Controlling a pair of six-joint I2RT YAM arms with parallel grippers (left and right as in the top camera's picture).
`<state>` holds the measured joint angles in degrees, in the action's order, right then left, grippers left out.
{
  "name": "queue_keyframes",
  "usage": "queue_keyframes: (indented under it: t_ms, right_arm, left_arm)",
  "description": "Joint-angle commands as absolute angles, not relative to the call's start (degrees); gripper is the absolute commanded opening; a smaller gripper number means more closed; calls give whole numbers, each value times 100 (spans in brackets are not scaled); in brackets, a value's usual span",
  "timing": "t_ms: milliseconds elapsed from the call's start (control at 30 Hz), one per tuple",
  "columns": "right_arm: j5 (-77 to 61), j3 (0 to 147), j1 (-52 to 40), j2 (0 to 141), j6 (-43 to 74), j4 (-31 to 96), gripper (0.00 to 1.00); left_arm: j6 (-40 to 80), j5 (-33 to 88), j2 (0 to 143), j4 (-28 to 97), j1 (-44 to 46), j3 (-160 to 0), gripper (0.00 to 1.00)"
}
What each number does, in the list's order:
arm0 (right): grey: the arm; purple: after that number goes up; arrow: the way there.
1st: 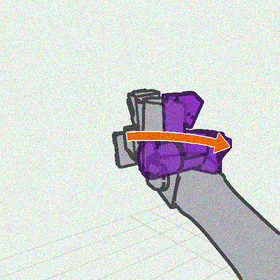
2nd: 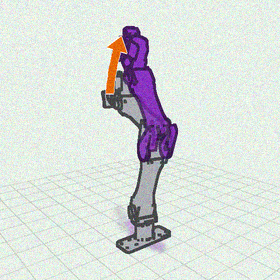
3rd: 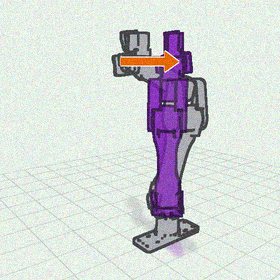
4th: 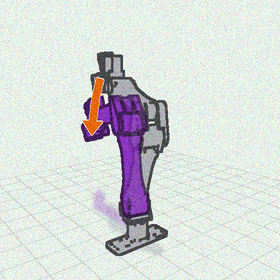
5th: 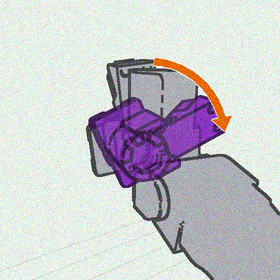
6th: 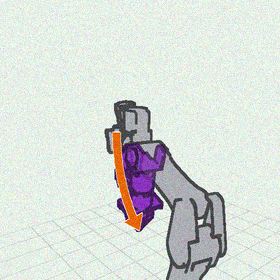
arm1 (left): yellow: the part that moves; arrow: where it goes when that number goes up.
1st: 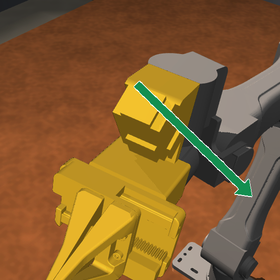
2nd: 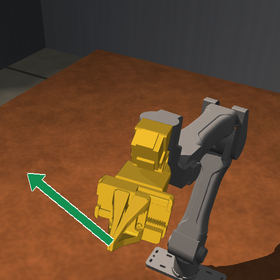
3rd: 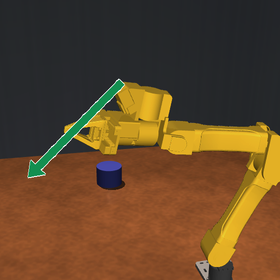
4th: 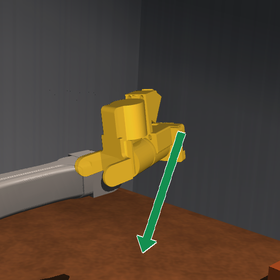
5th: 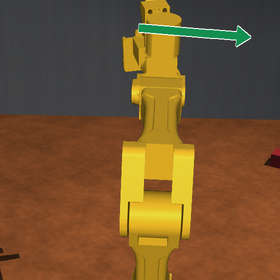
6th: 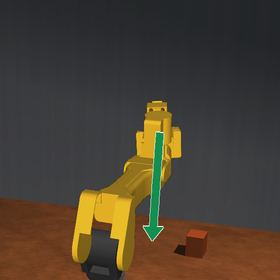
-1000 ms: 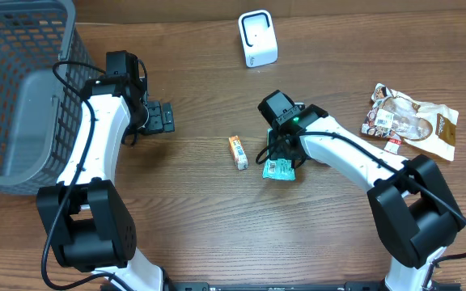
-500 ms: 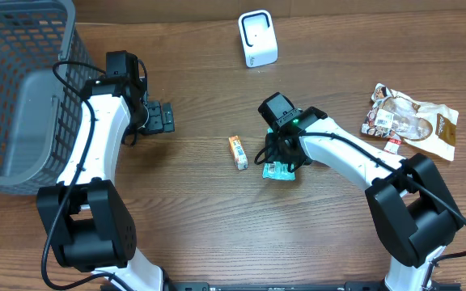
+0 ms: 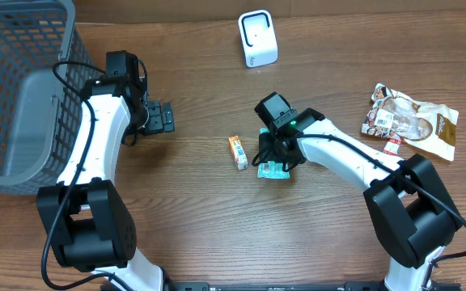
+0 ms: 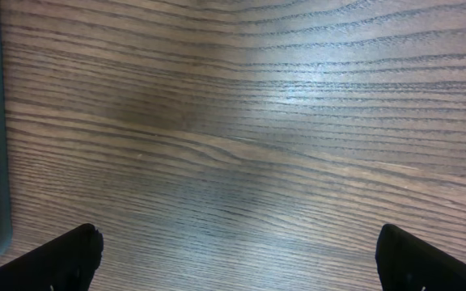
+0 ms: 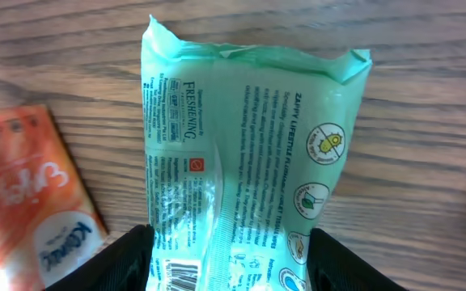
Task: Scan the item barcode
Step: 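Lower the teal pack beside the orange packet and open the right gripper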
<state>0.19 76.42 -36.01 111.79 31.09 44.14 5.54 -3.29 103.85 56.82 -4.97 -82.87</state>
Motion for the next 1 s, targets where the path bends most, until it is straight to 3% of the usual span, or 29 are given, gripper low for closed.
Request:
queue_keyframes:
  t_ms: [0, 400, 967]
  right_arm:
    - [-19, 7609, -3632, 11201, 2978, 4377, 62]
    - [266, 7968, -3581, 11076, 2838, 4475, 62]
    - [-464, 8134, -3857, 11124, 2845, 4521, 58]
  left_arm:
    - [445, -355, 10414, 5673, -486, -8298, 100]
    - [447, -355, 10414, 5673, -486, -8298, 100]
    - [447, -355, 10414, 5673, -486, -8298, 100]
